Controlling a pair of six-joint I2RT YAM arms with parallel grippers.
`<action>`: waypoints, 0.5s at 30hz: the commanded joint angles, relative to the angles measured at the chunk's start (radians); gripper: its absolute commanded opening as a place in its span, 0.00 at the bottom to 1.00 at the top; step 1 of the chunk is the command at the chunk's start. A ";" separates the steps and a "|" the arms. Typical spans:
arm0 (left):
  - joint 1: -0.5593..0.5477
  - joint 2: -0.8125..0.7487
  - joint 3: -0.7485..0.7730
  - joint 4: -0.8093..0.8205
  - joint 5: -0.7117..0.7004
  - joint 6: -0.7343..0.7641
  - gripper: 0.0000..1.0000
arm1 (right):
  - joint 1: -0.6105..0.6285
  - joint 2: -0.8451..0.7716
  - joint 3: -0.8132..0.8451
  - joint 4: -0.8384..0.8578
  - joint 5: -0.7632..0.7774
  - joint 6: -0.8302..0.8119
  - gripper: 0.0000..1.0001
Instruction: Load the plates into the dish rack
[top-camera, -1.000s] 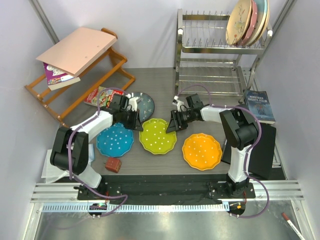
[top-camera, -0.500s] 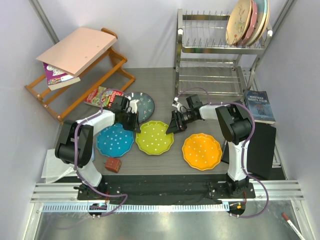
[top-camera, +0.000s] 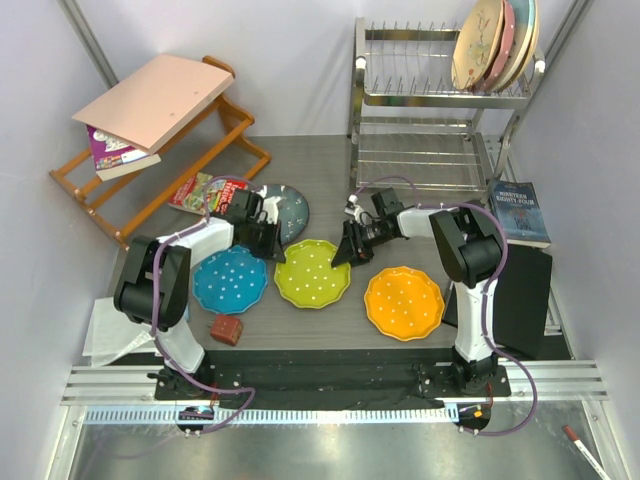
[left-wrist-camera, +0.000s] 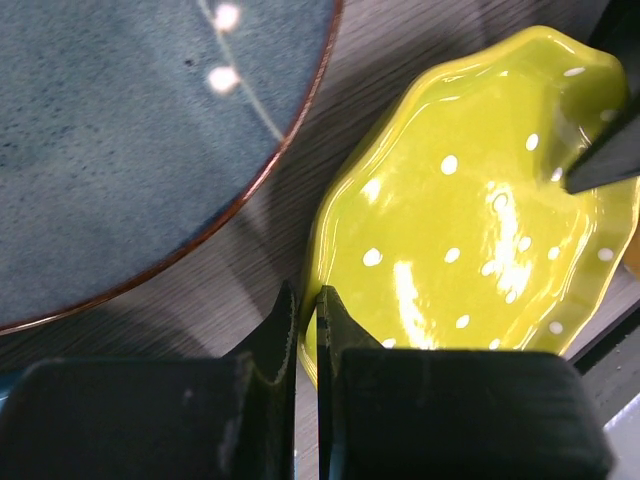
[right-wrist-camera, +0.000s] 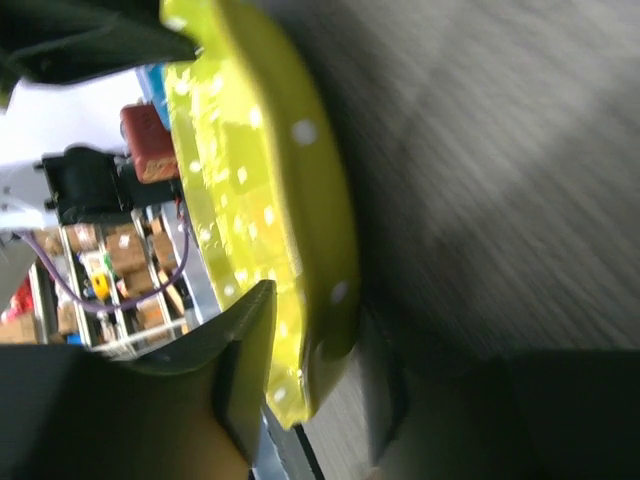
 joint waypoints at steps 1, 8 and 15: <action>-0.062 -0.018 0.071 0.158 0.152 -0.106 0.00 | 0.077 0.009 -0.014 0.106 0.045 0.110 0.41; -0.066 -0.023 0.052 0.138 0.115 -0.098 0.00 | 0.077 -0.032 -0.034 0.151 0.079 0.145 0.23; -0.039 -0.056 0.081 0.045 -0.036 -0.075 0.43 | 0.052 -0.127 0.004 -0.073 0.085 -0.064 0.02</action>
